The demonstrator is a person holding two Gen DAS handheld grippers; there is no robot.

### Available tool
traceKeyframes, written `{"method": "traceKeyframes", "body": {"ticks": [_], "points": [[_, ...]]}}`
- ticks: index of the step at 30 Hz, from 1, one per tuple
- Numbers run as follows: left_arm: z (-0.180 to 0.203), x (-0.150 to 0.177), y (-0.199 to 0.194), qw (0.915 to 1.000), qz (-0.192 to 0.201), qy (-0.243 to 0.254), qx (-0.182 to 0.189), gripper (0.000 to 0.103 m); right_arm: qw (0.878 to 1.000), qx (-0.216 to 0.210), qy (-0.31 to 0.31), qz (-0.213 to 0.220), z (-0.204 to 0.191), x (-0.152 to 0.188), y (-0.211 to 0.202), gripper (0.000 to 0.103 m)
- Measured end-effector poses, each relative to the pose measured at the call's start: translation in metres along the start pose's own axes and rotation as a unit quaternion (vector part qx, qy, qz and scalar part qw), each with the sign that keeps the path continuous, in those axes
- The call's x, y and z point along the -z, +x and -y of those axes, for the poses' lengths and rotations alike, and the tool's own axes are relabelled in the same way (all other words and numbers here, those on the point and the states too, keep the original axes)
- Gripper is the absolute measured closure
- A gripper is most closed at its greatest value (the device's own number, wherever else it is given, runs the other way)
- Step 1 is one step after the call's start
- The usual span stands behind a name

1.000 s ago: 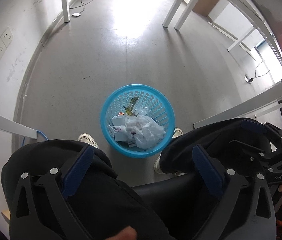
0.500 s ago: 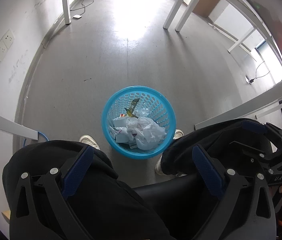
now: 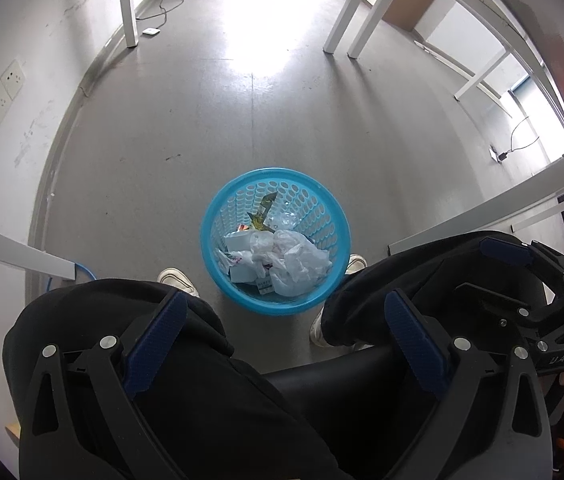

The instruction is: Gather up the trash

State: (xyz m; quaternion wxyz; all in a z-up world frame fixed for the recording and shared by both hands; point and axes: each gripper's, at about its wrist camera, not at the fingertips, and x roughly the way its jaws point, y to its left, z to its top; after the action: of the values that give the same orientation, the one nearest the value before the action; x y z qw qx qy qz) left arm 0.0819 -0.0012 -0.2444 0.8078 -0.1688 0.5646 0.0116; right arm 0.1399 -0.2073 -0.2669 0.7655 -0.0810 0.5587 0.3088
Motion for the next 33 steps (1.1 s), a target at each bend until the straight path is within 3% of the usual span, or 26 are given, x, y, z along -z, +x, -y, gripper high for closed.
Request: {"method": "traceKeyframes", "body": {"ticks": [33], "points": [[-0.0018, -0.0003, -0.0013, 1.0000, -0.001, -0.001, -0.002, 0.006, 1.000, 0.001, -0.001, 0.000, -0.0005, 0.0006, 0.0002, 0.009]]}}
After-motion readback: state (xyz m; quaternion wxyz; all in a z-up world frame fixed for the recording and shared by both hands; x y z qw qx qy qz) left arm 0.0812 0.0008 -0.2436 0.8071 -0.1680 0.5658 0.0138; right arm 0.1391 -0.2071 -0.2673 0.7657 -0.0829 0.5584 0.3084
